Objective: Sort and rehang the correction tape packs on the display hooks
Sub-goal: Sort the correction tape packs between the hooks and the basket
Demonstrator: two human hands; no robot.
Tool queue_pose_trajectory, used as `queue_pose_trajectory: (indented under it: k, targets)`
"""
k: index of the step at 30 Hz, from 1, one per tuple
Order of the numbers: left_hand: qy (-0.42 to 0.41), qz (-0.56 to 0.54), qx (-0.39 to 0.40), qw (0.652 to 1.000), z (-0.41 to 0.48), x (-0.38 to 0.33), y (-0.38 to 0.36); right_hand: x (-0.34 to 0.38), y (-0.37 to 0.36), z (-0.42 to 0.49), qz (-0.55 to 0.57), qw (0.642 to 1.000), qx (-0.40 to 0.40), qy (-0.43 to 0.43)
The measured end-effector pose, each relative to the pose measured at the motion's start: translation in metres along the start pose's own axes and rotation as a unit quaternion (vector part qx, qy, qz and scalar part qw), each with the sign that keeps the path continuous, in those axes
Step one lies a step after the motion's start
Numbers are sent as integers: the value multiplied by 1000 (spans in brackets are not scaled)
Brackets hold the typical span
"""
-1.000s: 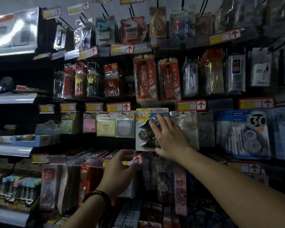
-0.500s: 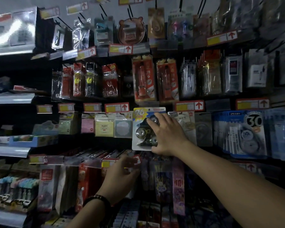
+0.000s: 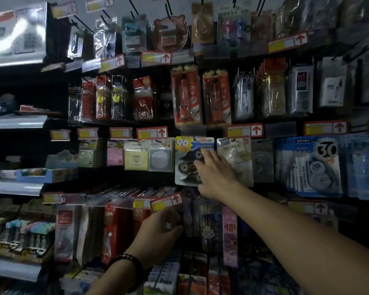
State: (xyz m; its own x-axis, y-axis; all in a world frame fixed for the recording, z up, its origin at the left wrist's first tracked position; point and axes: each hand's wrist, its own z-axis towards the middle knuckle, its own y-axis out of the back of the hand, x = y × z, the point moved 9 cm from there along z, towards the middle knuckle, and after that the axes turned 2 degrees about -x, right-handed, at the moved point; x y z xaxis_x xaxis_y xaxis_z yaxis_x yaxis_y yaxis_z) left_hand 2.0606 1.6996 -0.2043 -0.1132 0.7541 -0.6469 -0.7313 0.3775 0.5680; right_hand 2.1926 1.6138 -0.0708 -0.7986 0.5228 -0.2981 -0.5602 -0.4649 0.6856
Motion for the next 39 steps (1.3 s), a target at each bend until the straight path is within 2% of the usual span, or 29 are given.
queue_pose_trajectory:
  k: [4,9,13,18,23,29,35,39]
  targets:
    - [29,-11,46,998,-27,15,-16,13,3,-41,51,998,-15,30]
    - [16,74,96,993,-80,37,-62,30,-25,-124,136,989,7,54]
    - [26,103,188,976,-142,69,-121,43,-79,-211,197,977,70,33]
    - [71,128,271,951,-228,127,-196,62,-179,-343,259,944,204,-22]
    - [128,146,363,911,-313,197,-266,85,-286,-480,311,871,365,-102]
    - [169,153,439,869,-376,263,-329,122,-386,-623,343,781,480,-204]
    - [228,180,525,800,-424,324,-392,169,-474,-733,347,692,577,-259]
    - [250,174,603,737,-460,351,-423,194,-515,-788,344,636,626,-292]
